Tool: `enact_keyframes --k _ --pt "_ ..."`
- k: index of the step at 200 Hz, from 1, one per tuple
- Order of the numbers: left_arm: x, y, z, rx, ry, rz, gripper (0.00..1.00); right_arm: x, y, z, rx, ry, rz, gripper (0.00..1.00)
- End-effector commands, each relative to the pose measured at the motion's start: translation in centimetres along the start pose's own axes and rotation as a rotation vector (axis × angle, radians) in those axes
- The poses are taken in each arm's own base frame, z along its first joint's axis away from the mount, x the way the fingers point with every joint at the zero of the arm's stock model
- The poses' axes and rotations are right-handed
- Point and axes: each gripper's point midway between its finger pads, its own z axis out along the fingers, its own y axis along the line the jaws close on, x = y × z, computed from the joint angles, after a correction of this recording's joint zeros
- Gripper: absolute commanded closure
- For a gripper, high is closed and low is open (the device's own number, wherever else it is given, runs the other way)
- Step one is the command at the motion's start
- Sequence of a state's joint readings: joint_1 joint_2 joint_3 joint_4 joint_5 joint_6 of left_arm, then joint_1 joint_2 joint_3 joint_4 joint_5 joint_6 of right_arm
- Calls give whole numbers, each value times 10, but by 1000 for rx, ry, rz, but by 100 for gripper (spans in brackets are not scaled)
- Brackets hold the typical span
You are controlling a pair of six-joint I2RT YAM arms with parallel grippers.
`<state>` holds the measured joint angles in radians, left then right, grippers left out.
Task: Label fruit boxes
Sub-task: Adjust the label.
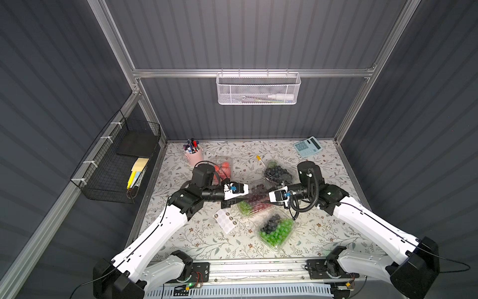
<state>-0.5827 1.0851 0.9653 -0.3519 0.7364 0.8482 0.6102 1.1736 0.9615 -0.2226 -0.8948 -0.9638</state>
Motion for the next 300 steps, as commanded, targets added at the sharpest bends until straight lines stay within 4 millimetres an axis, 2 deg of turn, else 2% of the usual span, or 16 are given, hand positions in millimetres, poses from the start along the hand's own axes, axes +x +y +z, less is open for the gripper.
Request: enact_keyframes --k 1,36,101,180,242,248,291,300 --pt "-9 -9 5 55 -13 99 63 -17 -8 1 1 -50 -18 68" --pt "-12 -17 14 97 -22 109 66 -19 -12 4 2 -62 -8 67" --pt "-18 -10 18 62 -53 102 69 -24 -7 5 -24 -86 -3 67" --pt "-21 -14 19 82 -66 96 82 -26 -5 4 -39 -89 6 68" --pt "-24 -18 19 102 -79 96 82 -26 -6 4 -38 -85 6 69" --pt "-24 -18 19 102 -81 94 82 -17 -6 10 -51 -74 28 69" --pt "-26 -18 19 105 -86 93 90 -16 -5 10 -56 -72 33 69" --pt "-25 -18 20 106 -86 91 94 -16 -5 10 -58 -73 32 69"
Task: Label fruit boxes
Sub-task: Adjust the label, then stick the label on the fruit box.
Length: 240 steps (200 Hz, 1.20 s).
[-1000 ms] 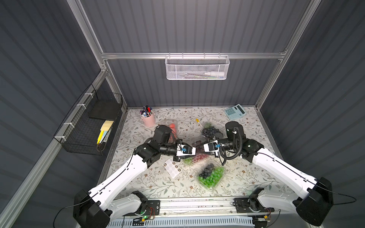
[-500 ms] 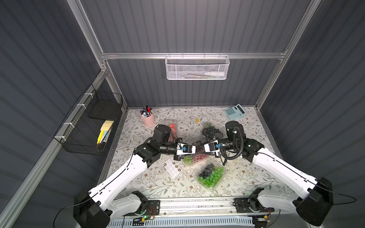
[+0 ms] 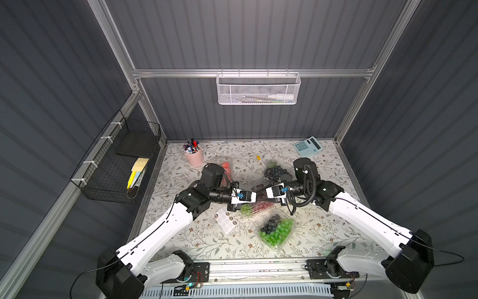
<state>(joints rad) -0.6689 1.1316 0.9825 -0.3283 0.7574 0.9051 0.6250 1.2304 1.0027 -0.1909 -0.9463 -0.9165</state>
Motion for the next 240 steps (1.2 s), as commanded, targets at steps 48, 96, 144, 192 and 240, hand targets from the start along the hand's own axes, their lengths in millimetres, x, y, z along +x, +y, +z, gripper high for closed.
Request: enact_keyframes --k 48,96,144,192,240 --pt "-11 0 -1 9 -28 8 100 -6 4 0 -31 -10 16 69" --pt "-2 9 -2 -54 20 -4 100 -5 11 -3 -47 6 31 62" --pt "19 18 1 -106 108 -66 100 -7 2 -14 41 69 101 57" --pt "69 50 1 -270 336 -206 100 13 -42 -34 344 193 469 47" --pt "134 79 -16 -390 717 -444 100 41 -59 -50 482 264 793 47"
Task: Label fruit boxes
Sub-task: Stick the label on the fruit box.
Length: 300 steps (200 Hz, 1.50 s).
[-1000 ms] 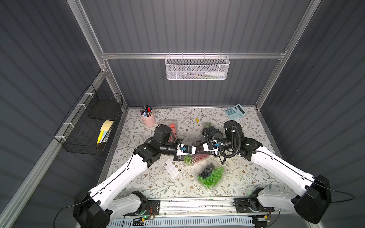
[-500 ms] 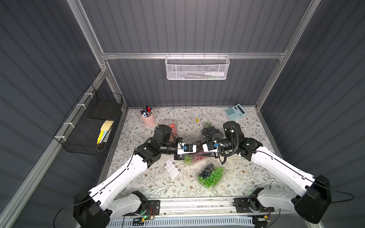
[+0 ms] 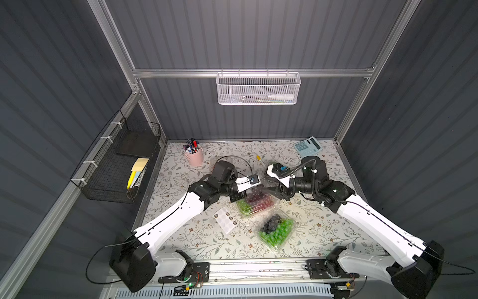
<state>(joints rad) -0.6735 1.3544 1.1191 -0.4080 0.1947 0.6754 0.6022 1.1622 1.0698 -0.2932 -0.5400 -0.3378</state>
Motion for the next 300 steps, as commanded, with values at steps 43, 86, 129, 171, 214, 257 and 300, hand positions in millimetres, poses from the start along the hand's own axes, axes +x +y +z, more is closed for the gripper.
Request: enact_keyframes --k 43,86,129,171,214,257,300 --pt "69 56 -5 -115 399 -394 100 23 -39 -12 168 71 422 47" --pt "107 83 -21 -195 625 -551 100 38 -40 -20 187 91 515 48" --pt "140 98 -15 -182 863 -673 100 42 -34 -23 172 71 599 48" --pt "154 133 -6 -277 975 -640 100 46 -27 -25 158 23 650 49" --pt "168 145 4 -301 1049 -586 100 54 -23 -30 175 38 648 49" --pt "179 143 19 -278 1082 -575 100 56 -21 -32 169 45 650 49" --pt "186 141 34 -246 1091 -572 99 60 -19 -33 174 60 650 49"
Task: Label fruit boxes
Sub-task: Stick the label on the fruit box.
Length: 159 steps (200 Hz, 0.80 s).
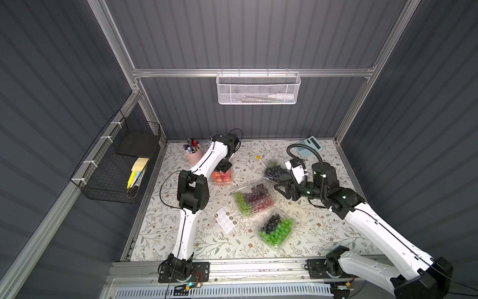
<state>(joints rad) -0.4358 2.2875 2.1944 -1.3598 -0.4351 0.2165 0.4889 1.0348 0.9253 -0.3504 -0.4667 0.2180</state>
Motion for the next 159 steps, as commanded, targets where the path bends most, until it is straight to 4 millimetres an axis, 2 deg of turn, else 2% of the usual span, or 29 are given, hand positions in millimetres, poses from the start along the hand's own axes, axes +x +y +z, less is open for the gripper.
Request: enact_keyframes --k 1,37,93,126,159 --pt "0 -2 5 10 23 20 99 6 -1 -3 5 10 11 49" --pt "-3 -10 13 43 32 26 94 7 -3 -3 15 14 3 49" --pt "-5 -21 14 105 16 30 76 9 -5 -2 18 20 9 49" --pt "-9 -25 4 146 -24 18 68 9 -5 -2 19 21 8 50" --pt "-14 -22 -15 163 -97 -7 63 8 -4 -2 14 17 6 50"
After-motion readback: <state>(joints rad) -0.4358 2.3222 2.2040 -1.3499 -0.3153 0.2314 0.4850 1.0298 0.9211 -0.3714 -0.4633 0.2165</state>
